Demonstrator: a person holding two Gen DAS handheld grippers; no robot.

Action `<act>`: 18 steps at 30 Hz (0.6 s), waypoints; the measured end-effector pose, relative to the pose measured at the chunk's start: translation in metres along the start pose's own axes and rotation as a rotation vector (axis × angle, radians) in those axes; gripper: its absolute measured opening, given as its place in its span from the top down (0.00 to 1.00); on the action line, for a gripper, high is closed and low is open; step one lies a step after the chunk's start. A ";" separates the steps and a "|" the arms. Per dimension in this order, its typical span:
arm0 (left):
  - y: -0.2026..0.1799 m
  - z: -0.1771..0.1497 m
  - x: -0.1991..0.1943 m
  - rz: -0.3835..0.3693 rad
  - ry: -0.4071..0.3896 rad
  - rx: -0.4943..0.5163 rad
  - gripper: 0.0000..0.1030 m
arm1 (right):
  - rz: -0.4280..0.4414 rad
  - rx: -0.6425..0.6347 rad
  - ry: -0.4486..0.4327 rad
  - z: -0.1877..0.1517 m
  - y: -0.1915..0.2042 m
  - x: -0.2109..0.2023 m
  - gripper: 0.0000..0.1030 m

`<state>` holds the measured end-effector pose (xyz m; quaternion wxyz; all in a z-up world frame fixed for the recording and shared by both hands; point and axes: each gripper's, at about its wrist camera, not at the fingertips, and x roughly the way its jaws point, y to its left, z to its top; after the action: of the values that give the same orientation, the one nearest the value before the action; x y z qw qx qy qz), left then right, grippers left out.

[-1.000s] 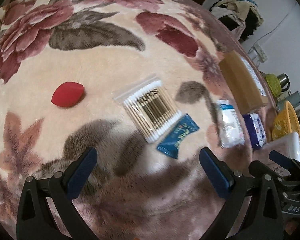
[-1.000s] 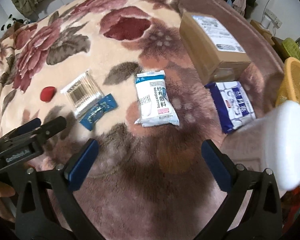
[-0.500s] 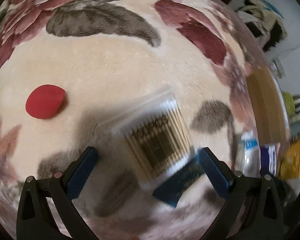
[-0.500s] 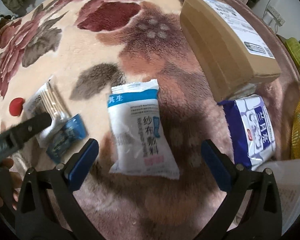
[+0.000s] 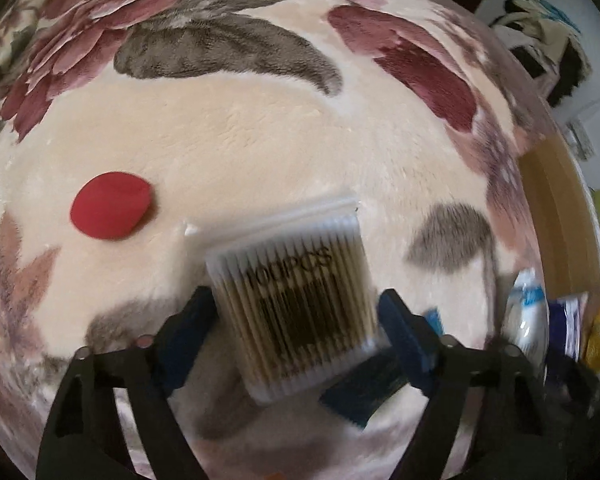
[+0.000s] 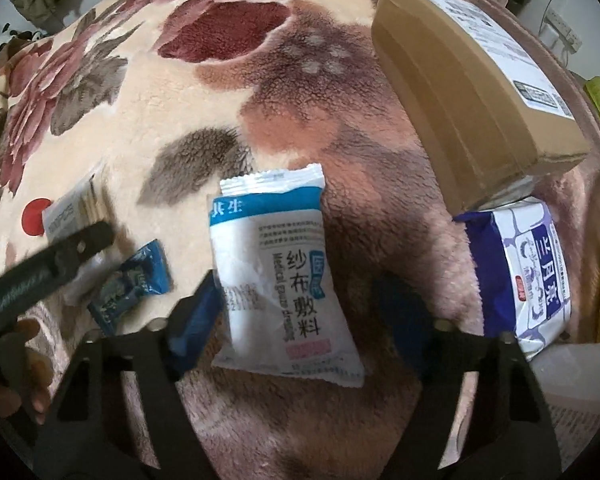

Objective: Organize soft objects
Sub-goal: 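Grasp the cotton-swab pack with the left tool while the right tool grasps the white gauze pack, then lift and carry the cotton-swab pack and gauze pack over the orange basket with both tools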

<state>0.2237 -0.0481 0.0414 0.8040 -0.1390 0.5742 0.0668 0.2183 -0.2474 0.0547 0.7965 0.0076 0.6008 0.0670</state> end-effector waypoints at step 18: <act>0.042 -0.068 -0.049 -0.051 0.042 0.053 0.34 | 0.141 -0.043 0.001 -0.067 0.034 -0.038 0.48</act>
<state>0.1348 -0.0261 0.0613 0.7965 -0.1336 0.5890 0.0283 0.1405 -0.2226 0.0761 0.7894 0.0327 0.5977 0.1359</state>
